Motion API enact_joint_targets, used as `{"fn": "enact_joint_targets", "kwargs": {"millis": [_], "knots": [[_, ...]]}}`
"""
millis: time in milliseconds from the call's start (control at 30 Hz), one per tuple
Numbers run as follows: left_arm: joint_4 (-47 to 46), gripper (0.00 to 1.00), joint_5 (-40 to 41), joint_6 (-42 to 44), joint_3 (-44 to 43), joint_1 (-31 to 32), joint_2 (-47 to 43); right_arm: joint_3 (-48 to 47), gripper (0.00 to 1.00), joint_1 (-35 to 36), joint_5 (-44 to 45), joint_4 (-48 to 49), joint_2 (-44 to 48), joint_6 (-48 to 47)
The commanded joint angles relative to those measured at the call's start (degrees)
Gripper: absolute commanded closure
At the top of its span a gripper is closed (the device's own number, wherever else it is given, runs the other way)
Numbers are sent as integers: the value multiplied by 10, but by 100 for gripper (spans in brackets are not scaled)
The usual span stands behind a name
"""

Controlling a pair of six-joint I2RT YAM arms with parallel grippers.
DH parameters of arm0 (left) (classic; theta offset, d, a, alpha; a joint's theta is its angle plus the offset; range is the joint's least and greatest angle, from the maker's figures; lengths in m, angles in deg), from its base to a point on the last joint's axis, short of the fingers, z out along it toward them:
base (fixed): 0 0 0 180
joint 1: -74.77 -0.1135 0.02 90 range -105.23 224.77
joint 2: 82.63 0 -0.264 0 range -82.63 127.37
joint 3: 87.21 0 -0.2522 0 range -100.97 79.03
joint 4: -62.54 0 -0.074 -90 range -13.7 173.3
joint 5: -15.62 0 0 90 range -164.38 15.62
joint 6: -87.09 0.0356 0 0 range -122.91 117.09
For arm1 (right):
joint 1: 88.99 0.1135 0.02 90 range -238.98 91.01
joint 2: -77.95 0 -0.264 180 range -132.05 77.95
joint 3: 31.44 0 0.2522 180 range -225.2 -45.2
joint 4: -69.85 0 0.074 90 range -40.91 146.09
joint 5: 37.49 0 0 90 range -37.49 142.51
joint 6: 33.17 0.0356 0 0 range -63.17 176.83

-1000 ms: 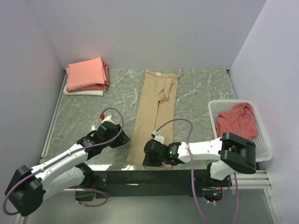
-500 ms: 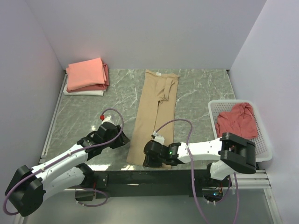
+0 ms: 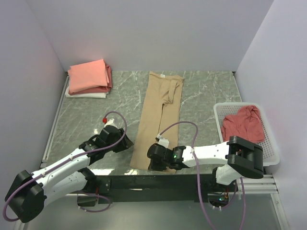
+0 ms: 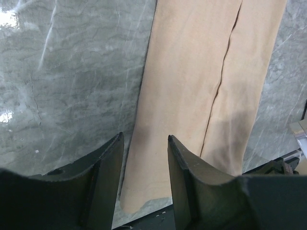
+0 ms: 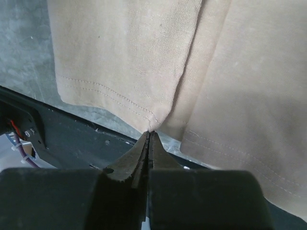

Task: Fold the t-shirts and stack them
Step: Fold the tshirt

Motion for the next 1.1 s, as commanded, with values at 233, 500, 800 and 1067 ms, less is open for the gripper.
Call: {"fn": "enact_joint_targets", "kwargs": {"millis": [233,500,800,1067], "knots": [[-29,53,-10,6,3,-2,8,-8,100,24,40,-38,51,16],[-36,52,-16,10,6,-2,22,-9,100,39,43,-57,51,21],[-58,55,-56,24,24,-2,47,-9,100,39,42,-62,35,22],[-59,60,-79,32,70,12,42,-2,100,34,42,-63,33,22]]}}
